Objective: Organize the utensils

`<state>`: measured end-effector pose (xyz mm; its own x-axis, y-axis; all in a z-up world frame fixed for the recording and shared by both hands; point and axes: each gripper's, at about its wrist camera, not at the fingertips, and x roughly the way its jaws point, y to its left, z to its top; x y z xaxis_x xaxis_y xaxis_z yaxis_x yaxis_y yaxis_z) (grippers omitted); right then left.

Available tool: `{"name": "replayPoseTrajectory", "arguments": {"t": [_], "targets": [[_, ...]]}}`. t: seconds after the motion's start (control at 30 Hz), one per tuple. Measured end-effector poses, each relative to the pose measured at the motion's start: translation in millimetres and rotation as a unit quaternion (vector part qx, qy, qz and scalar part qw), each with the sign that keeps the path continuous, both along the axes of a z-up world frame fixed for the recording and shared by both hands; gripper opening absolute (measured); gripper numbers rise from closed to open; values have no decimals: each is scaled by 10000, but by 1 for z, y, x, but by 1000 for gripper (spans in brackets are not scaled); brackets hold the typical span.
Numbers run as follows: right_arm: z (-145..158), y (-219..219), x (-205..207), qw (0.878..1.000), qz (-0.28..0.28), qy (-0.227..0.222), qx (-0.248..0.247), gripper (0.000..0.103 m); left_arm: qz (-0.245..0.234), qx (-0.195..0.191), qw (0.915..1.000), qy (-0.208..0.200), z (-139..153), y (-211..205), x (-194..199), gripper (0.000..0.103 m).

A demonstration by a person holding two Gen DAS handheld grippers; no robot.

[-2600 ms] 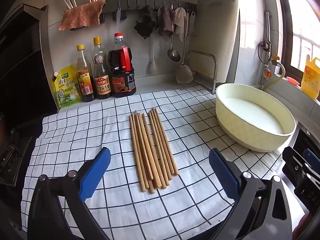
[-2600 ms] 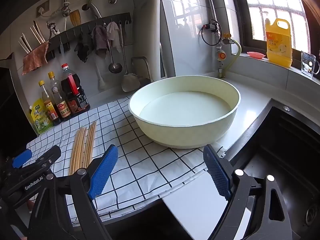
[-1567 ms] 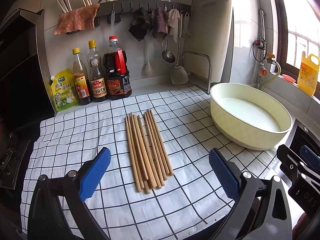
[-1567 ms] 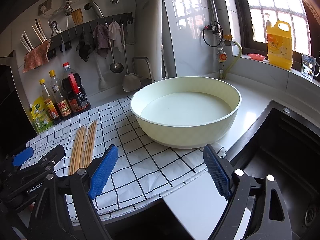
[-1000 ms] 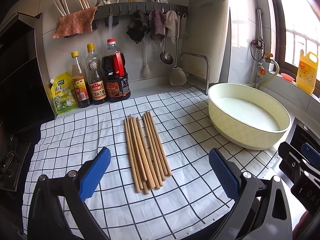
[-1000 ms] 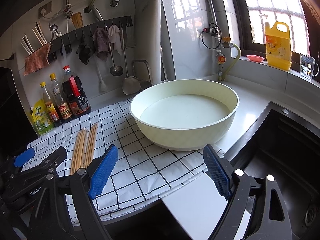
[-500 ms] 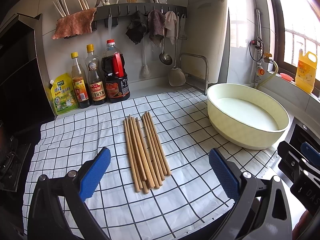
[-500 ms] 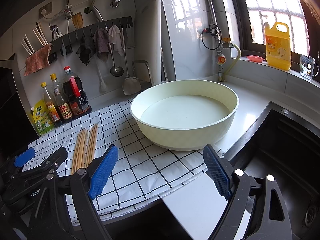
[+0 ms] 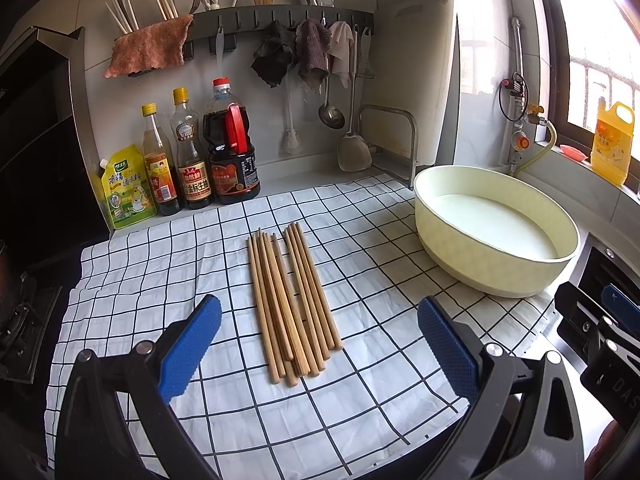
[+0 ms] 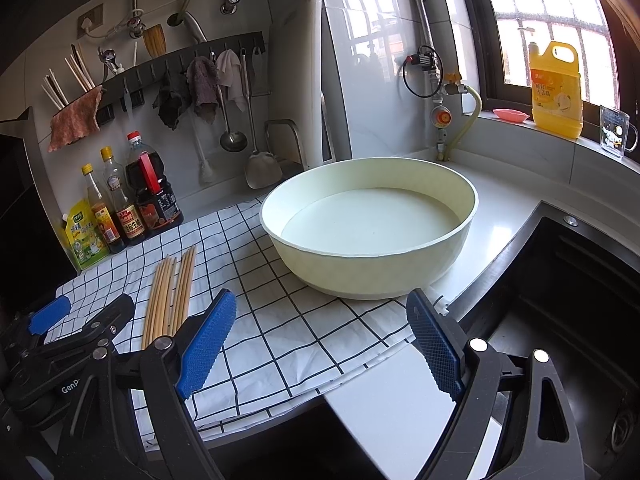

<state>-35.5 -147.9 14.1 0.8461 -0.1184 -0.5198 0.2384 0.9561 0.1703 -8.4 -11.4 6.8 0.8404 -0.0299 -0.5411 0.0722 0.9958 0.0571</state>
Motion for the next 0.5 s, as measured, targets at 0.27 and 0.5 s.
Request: {"name": "replayPoseTrajectory", "arguments": {"t": [0.27,0.5], "targets": [[0,0,-1,10000,-11,2,-5,83,-4,5,10000,3,-1,0,-1,97],[-1,0,-1,10000,-10,6,5,83,-18,-5,10000,15,-2,-1,-1,97]]}}
